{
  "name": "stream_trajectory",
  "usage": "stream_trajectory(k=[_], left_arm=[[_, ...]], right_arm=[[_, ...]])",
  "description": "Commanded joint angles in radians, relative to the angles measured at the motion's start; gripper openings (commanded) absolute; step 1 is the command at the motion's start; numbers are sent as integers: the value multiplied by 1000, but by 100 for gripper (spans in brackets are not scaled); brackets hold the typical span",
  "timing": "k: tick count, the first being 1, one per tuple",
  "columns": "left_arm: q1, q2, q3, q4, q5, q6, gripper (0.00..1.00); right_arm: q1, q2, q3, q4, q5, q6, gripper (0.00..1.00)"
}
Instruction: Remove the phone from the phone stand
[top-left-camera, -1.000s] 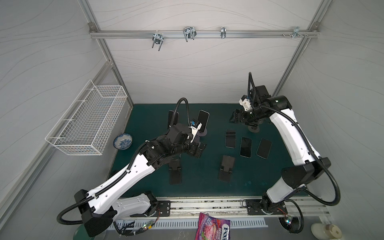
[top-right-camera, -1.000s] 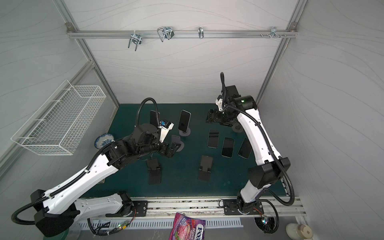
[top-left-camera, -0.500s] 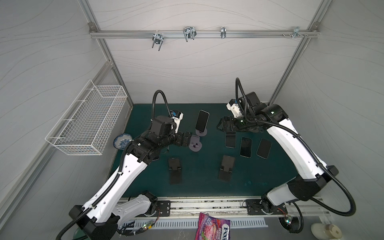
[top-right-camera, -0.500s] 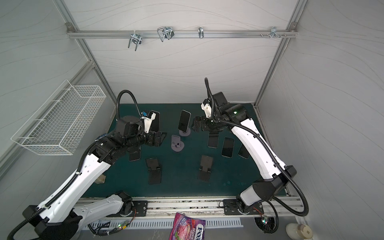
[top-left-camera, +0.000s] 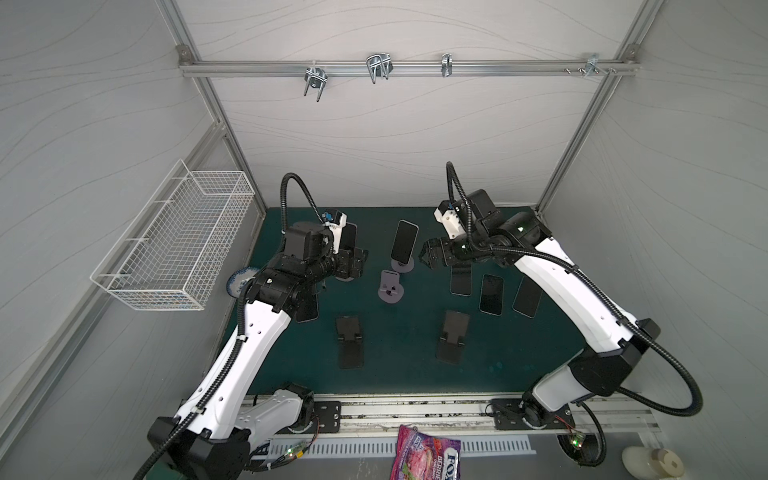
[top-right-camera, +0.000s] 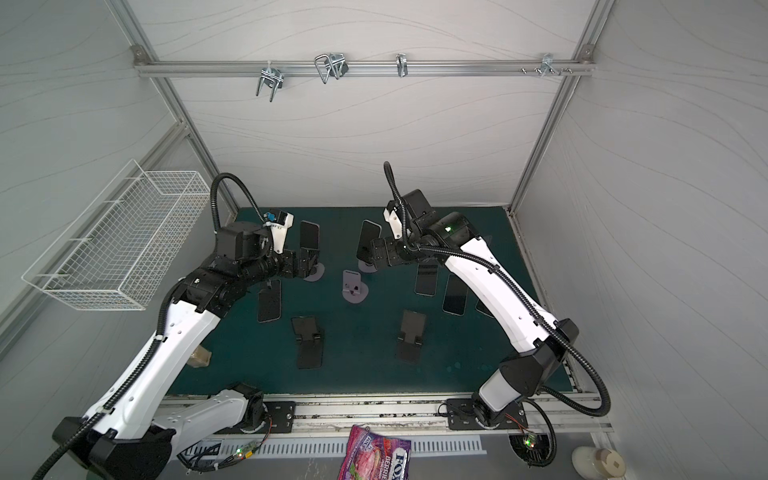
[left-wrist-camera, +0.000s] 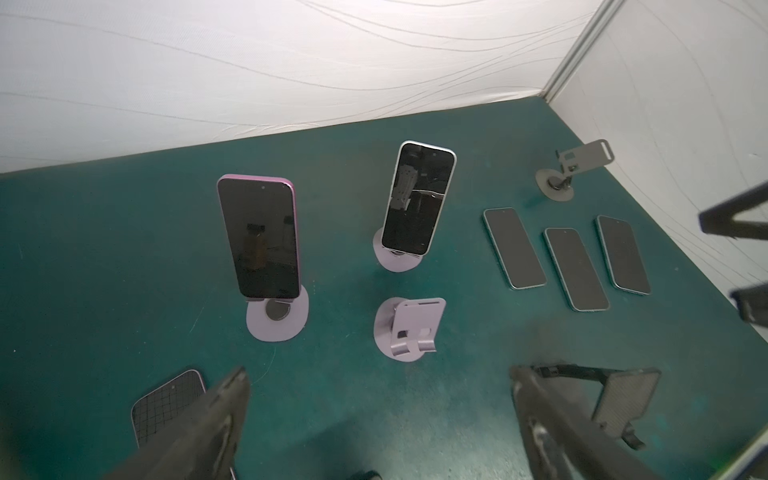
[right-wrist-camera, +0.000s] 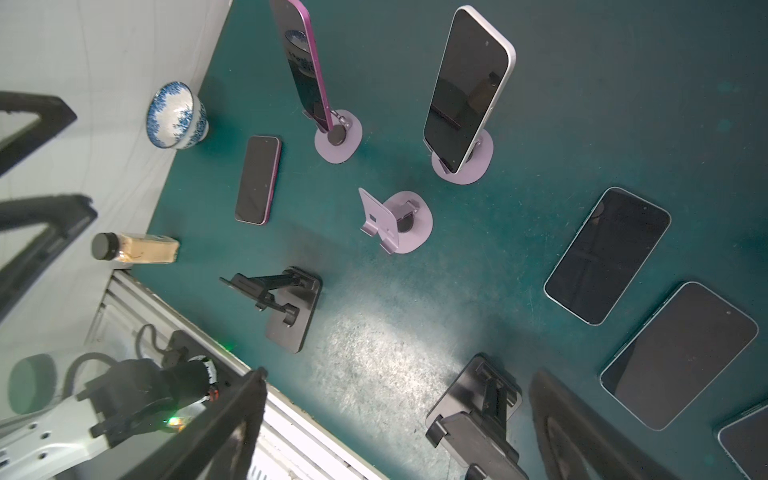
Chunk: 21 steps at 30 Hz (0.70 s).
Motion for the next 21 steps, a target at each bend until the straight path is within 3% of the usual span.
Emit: stream_trajectory(k=[1,9,21], left_arm=[[37,27,-28,86,28,3,99],[128,90,-77,200,90,-14,99],[201,207,-79,307,141,10,95]], right_arm=[[23,-54,-29,51,39,-36,99],[47,-143,-169,241,-63,-58,99],[70,-104,-180,309,-130,-55,93]])
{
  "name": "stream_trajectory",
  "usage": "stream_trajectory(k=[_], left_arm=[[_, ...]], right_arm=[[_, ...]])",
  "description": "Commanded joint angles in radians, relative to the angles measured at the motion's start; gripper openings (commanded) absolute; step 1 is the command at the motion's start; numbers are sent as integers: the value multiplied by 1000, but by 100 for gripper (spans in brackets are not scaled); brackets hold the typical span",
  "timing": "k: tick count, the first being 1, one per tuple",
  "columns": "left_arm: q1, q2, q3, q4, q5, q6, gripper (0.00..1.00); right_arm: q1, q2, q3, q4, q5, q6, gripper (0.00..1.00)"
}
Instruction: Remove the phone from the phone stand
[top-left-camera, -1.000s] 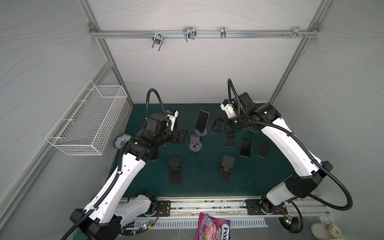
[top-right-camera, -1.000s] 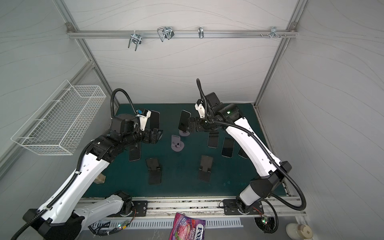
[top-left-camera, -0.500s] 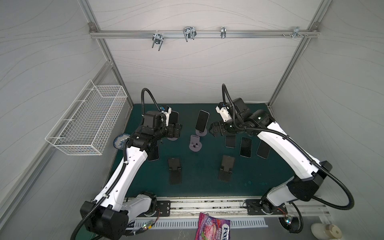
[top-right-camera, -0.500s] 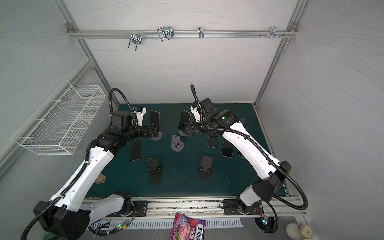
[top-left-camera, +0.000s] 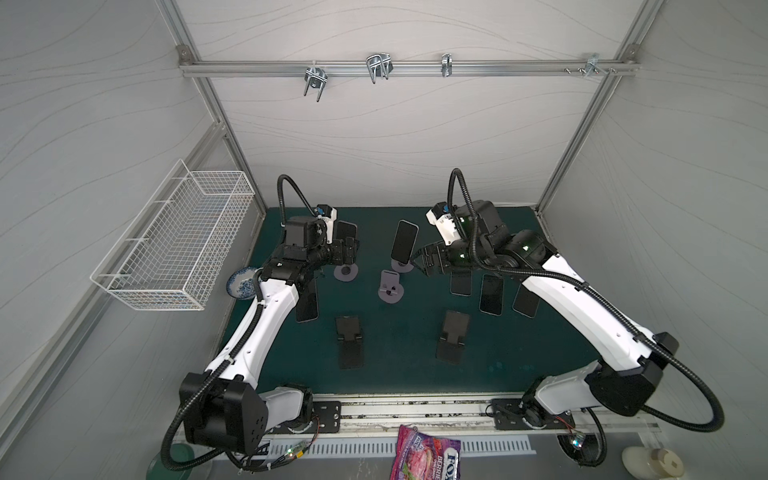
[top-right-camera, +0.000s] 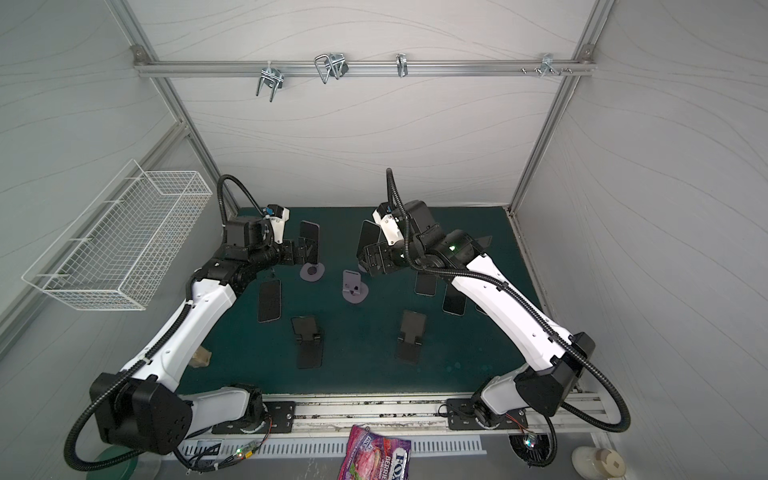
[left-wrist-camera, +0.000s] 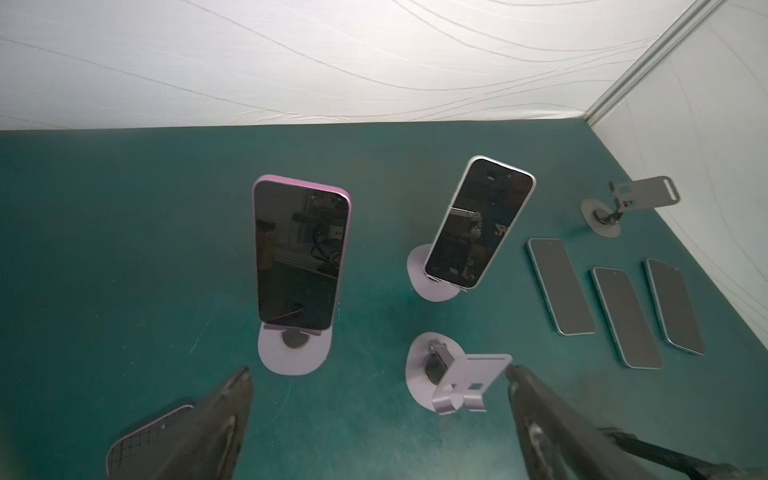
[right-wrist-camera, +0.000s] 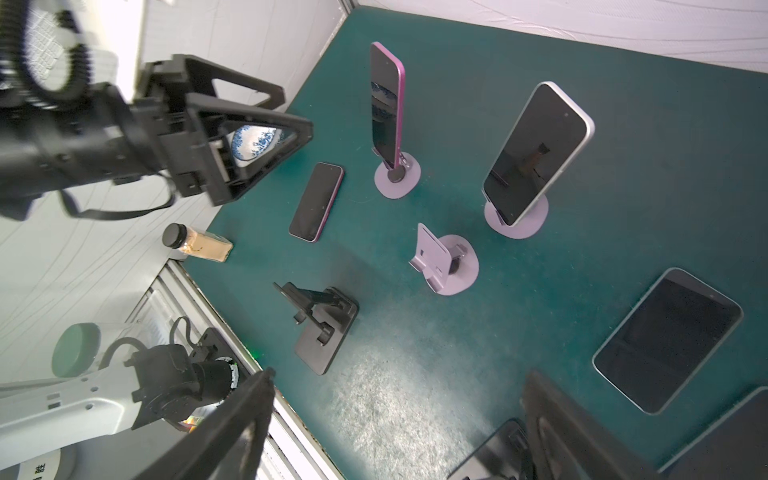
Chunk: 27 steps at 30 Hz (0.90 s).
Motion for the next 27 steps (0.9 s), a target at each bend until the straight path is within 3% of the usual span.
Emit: stream_trajectory(k=[1,5,12,20,27], left_arm=[[41,48,10,73,35,17,94],[78,83,27,90,111,33,92],[79,111,1,144,107,135,91],[93,182,40,128,174,169,91],[98,227,56,130,204,199,91]], right_arm=[[15,17,-13,66,-80,-9,92],[22,53,-4,99,-168,-3,90],[36,74,-1,174,-202,2,88],[36,98,2,206,-206,31,88],[35,132,18,168,-120,57,91]])
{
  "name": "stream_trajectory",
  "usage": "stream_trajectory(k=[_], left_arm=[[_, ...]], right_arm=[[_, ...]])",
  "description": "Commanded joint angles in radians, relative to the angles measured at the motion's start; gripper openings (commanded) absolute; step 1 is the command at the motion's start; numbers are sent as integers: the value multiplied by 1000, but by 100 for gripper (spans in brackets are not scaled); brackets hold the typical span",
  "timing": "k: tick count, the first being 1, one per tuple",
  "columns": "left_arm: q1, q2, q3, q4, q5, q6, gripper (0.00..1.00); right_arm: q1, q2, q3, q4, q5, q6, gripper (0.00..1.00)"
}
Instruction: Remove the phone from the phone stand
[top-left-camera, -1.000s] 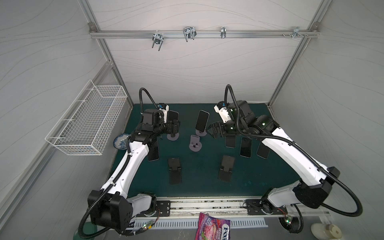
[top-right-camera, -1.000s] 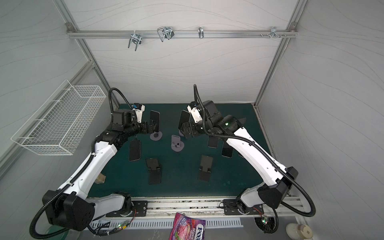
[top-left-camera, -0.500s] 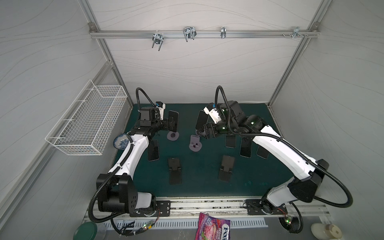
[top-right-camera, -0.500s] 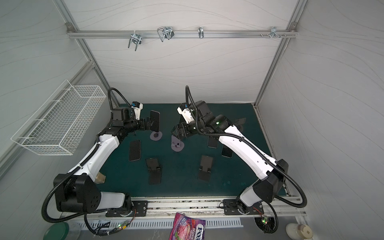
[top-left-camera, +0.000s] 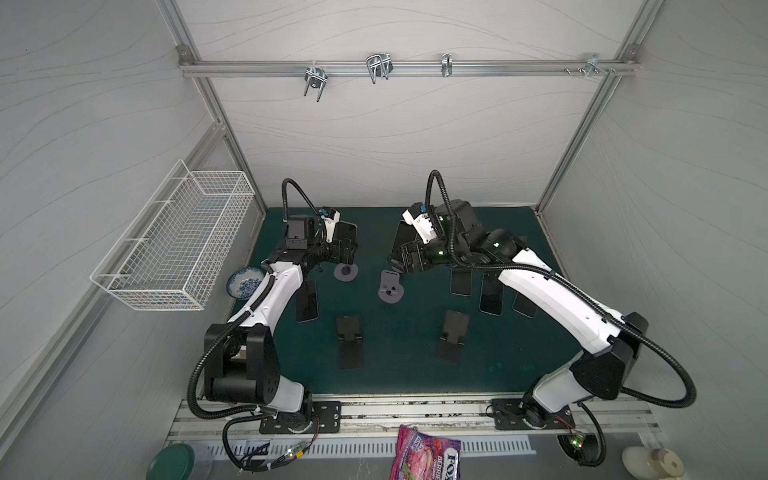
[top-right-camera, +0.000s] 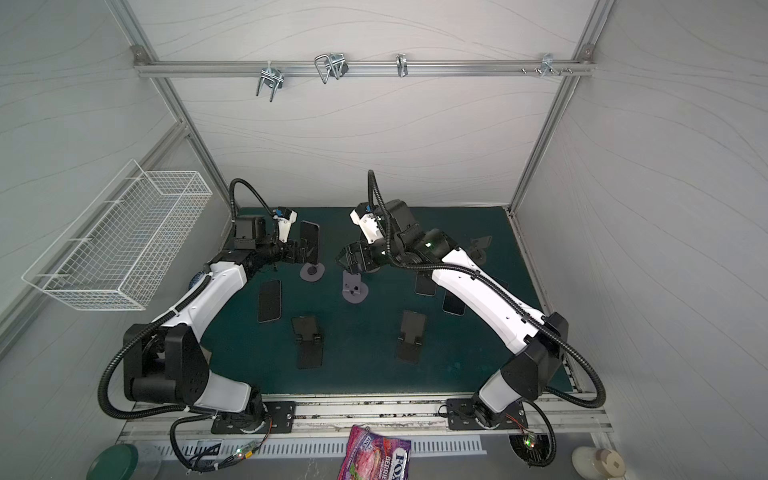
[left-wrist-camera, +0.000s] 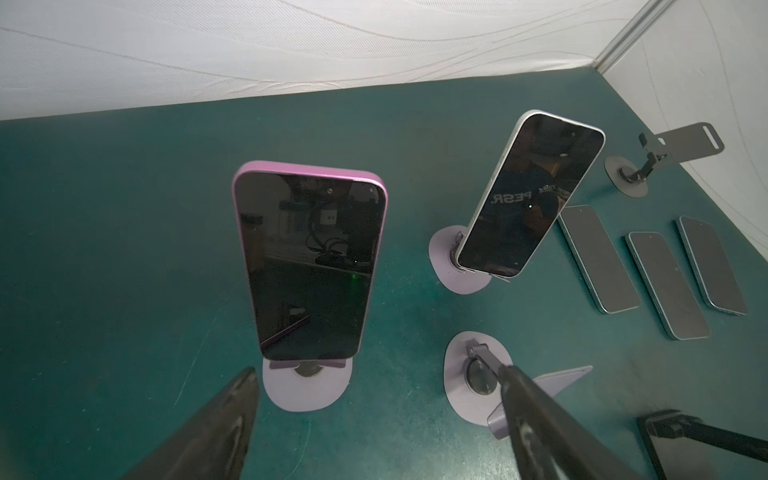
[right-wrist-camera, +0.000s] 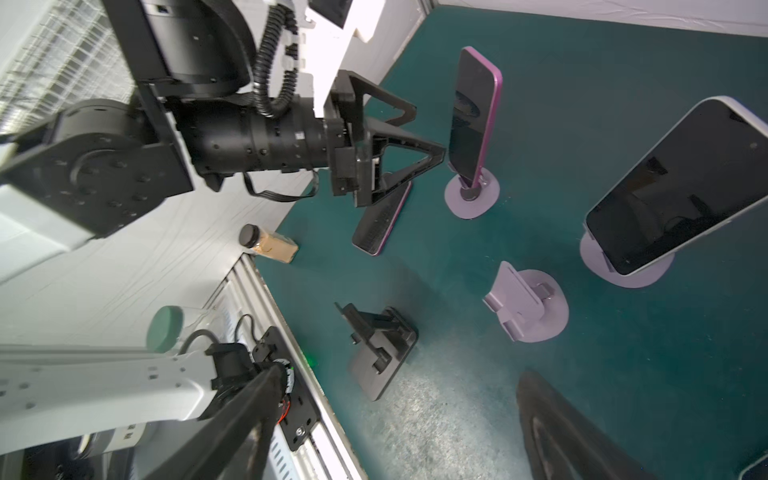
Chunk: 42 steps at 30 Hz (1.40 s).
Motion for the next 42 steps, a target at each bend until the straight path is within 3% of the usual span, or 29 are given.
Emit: stream_trajectory(k=[1,6,17,42], left_arm=[[12,26,55,28,31,40,91],[16,57,64,29,29,54,91],[19,114,86,45,46,77,88],[22,185,139,63,41,80,84]], right_arm=[[6,17,19,-5,34,10,92],[6,69,57,-7,21,-7,99],[5,174,118,21,6,2,99],[-1,183,109,40,1,24,99]])
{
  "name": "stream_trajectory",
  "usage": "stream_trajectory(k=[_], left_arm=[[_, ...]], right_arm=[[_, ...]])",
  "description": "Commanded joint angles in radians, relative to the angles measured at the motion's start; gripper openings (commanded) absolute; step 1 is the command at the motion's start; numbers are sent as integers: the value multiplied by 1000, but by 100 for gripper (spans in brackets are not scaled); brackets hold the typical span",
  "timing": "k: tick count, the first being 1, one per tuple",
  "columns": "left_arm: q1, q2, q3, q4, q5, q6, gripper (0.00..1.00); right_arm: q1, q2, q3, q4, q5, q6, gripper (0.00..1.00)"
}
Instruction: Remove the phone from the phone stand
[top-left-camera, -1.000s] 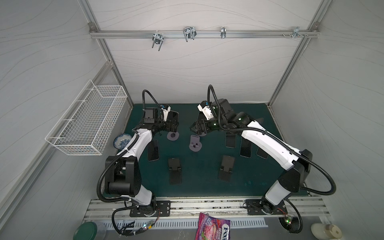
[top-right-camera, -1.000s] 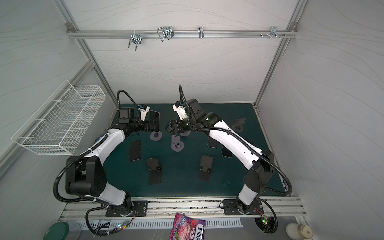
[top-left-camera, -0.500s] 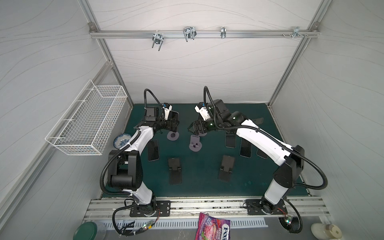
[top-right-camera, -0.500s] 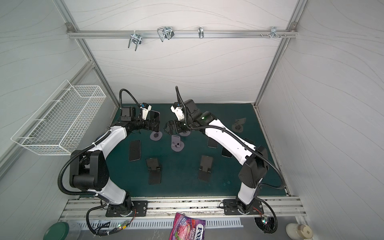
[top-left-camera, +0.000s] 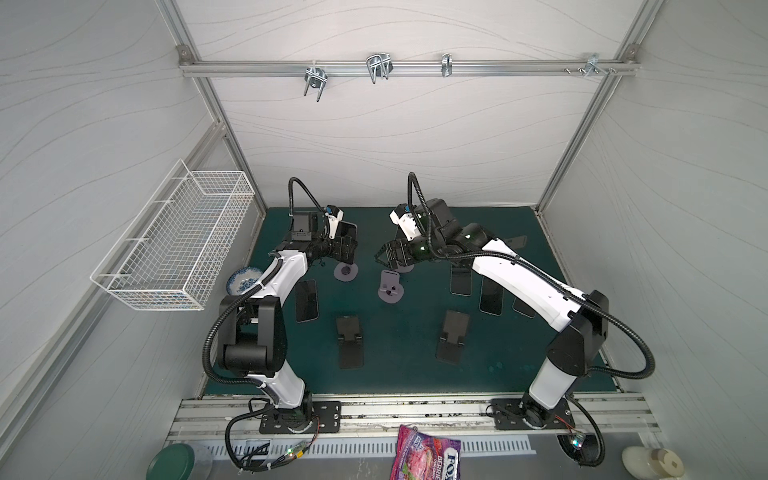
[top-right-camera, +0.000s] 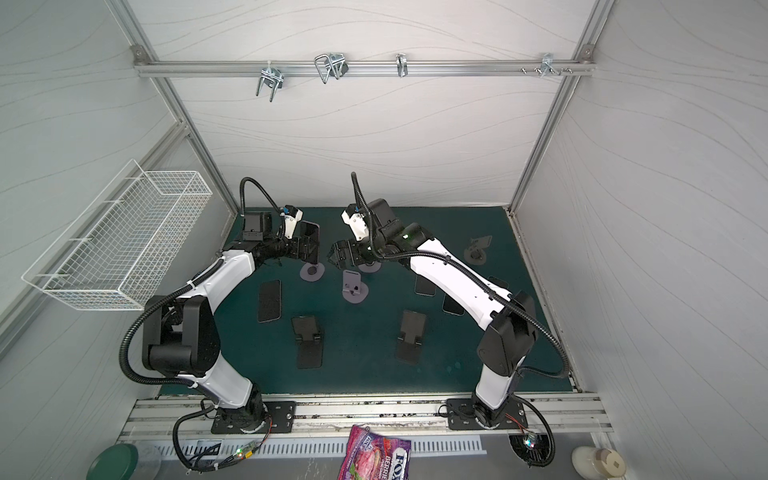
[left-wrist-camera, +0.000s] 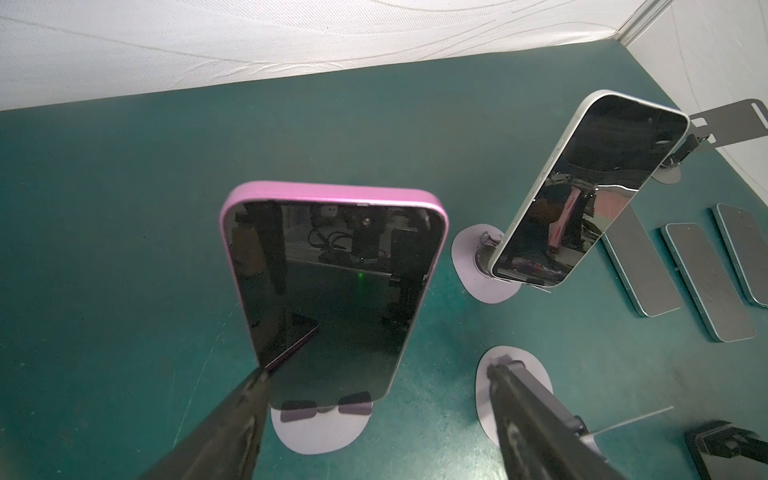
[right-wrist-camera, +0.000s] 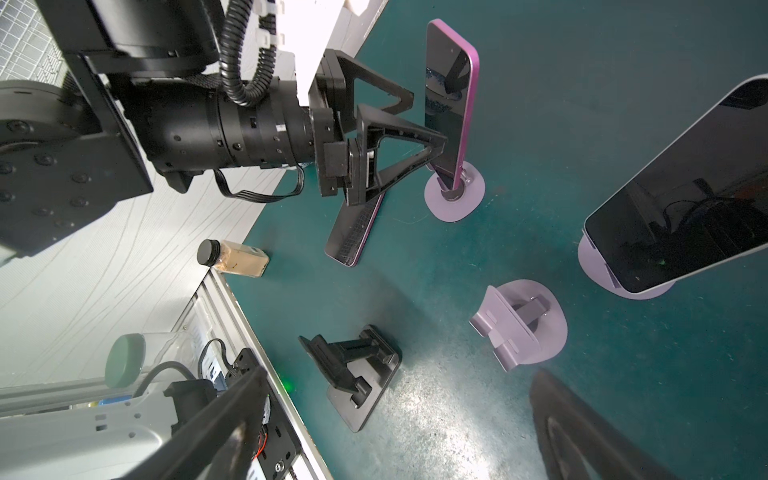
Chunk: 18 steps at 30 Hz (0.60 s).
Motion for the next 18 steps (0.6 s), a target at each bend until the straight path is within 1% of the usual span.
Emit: stream_trajectory(k=[1,10,18], left_arm=[[5,20,63,32,18,33,84],[6,51,97,12,26,46,82],[12,80,119,6,20,44,82]], right_arm=[[-1,13,22,16,-15,6,99],[-1,20,15,7,-15,10,99],[2,54,30,41,-30,37,99]])
